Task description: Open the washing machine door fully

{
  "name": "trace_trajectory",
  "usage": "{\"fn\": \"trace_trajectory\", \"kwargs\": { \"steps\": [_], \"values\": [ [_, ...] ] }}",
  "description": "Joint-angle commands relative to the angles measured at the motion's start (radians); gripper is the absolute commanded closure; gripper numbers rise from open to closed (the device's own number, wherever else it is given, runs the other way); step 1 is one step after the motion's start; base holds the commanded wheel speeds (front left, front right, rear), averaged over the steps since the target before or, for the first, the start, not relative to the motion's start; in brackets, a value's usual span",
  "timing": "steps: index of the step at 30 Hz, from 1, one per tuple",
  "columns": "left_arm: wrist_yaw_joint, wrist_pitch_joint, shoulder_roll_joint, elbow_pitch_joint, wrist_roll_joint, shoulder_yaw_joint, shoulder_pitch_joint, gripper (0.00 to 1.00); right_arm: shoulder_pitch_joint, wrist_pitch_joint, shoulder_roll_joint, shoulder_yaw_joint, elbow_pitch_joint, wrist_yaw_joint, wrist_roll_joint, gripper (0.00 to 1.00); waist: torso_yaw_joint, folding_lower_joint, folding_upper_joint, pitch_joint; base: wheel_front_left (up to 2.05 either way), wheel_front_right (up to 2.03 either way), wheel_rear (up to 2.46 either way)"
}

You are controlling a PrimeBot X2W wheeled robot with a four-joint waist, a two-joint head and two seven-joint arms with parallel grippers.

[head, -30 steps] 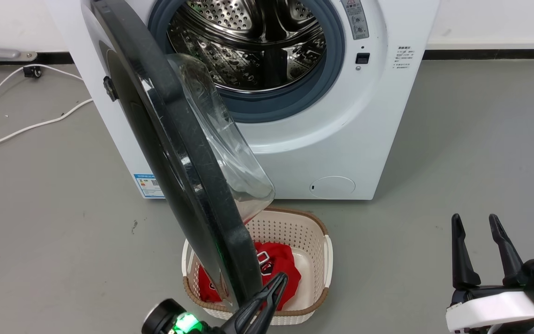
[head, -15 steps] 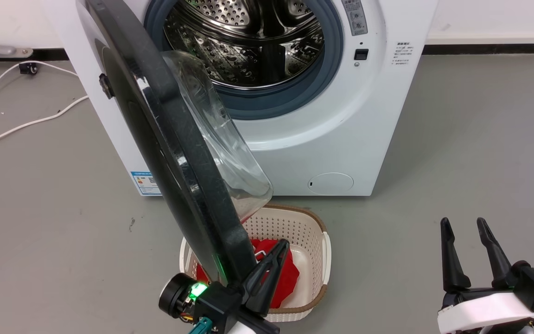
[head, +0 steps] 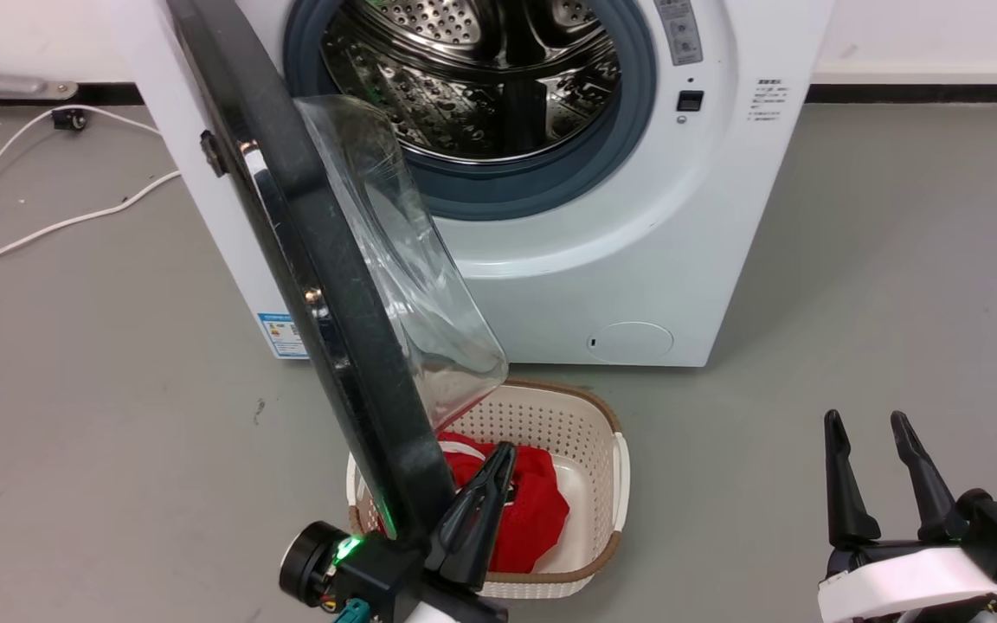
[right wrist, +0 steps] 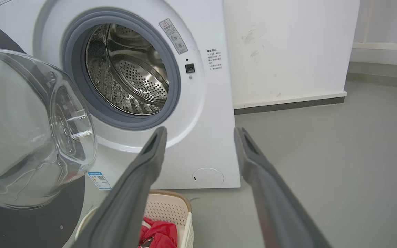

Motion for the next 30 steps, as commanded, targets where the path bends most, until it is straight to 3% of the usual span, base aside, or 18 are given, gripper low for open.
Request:
{"fn": "trace_trajectory", "kwargs": {
  "steps": [1, 15, 21, 30],
  "values": [
    [0.019, -0.004, 0.026, -0.008, -0.007, 0.035, 0.008, 1.00, -0.001, -0.002, 0.001, 0.000, 0.002, 0.000, 0.000, 0.00, 0.016, 0.0000, 0.0000, 0.000, 0.00, 0.00, 0.00],
    [0.103, 0.028, 0.070, -0.123, -0.050, 0.106, 0.161, 1.00, 0.014, -0.002, 0.001, -0.013, 0.002, 0.000, -0.008, 0.00, 0.167, 0.0000, 0.0000, -0.002, 0.00, 0.00, 0.00],
    [0.144, 0.025, 0.117, -0.125, -0.072, 0.193, 0.191, 1.00, 0.008, -0.002, 0.001, -0.007, 0.003, 0.000, -0.015, 0.00, 0.243, 0.0000, 0.0000, 0.000, 0.00, 0.00, 0.00],
    [0.164, -0.002, 0.179, -0.070, -0.121, 0.354, 0.146, 1.00, -0.005, 0.005, 0.001, 0.011, 0.005, 0.000, -0.019, 0.00, 0.223, 0.0000, 0.0000, 0.009, 0.00, 0.00, 0.00]
  ]
}}
